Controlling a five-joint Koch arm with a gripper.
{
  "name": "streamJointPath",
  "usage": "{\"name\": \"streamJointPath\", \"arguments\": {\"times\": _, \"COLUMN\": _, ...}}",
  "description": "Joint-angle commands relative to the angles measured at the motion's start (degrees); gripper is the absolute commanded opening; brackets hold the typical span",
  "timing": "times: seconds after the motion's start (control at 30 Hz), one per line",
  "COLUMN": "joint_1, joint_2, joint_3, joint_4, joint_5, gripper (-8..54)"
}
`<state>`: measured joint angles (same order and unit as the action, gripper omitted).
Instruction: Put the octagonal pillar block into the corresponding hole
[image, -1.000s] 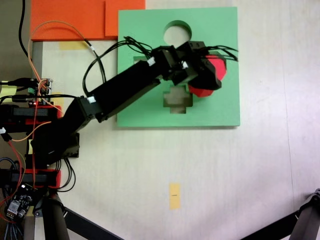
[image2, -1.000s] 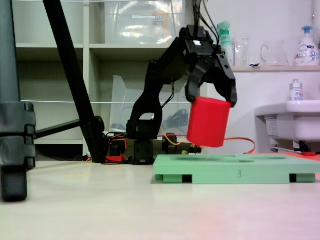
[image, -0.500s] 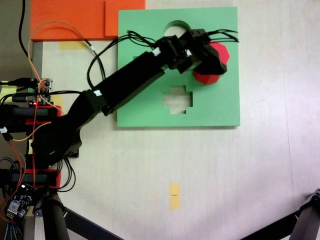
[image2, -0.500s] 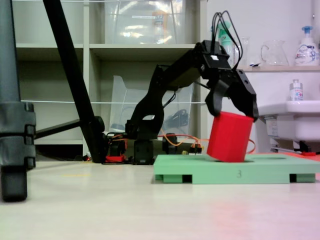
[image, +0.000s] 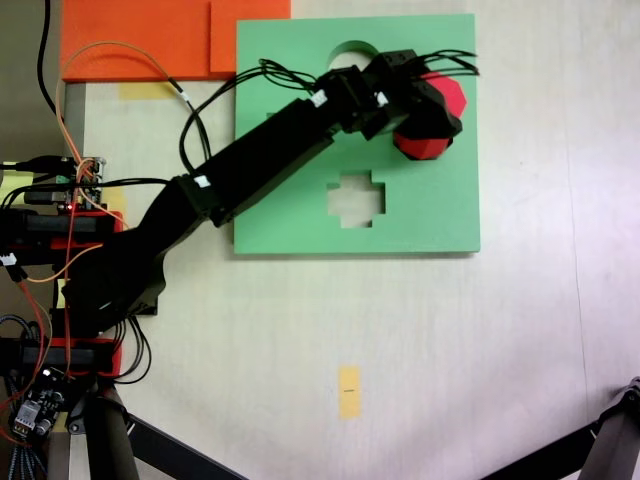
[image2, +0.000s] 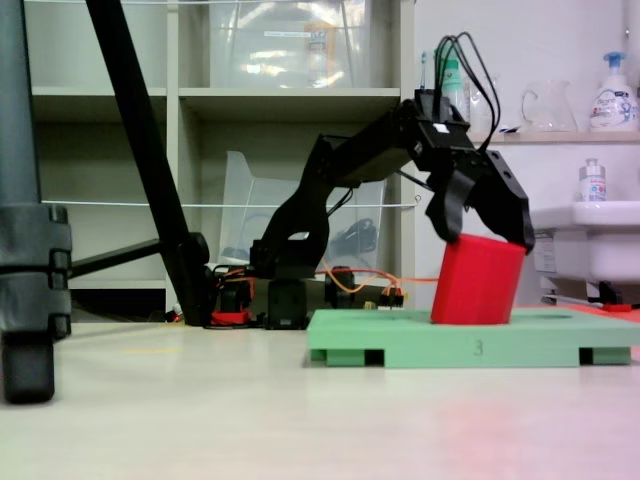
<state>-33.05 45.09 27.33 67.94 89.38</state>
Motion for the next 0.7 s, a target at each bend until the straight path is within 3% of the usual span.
{"name": "streamJointPath", "arguments": {"times": 0.0, "joint_1": -1.05, "joint_2": 1.32, "joint_3": -4.22, "joint_4": -5.19, "joint_5": 0.18, "gripper": 17.1}}
{"name": "streamJointPath", "arguments": {"times": 0.43, "joint_1": -1.14, "joint_2": 1.05, "joint_3": -4.13, "joint_4": -4.31, "joint_5": 10.63, "gripper": 24.6}}
{"name": "streamJointPath", "arguments": {"times": 0.5, "joint_1": -1.14, "joint_2": 1.05, "joint_3": -4.13, "joint_4": -4.22, "joint_5": 11.60, "gripper": 28.5}}
{"name": "streamJointPath", "arguments": {"times": 0.67, "joint_1": -1.14, "joint_2": 1.05, "joint_3": -4.04, "joint_4": -3.52, "joint_5": 11.60, "gripper": 28.5}}
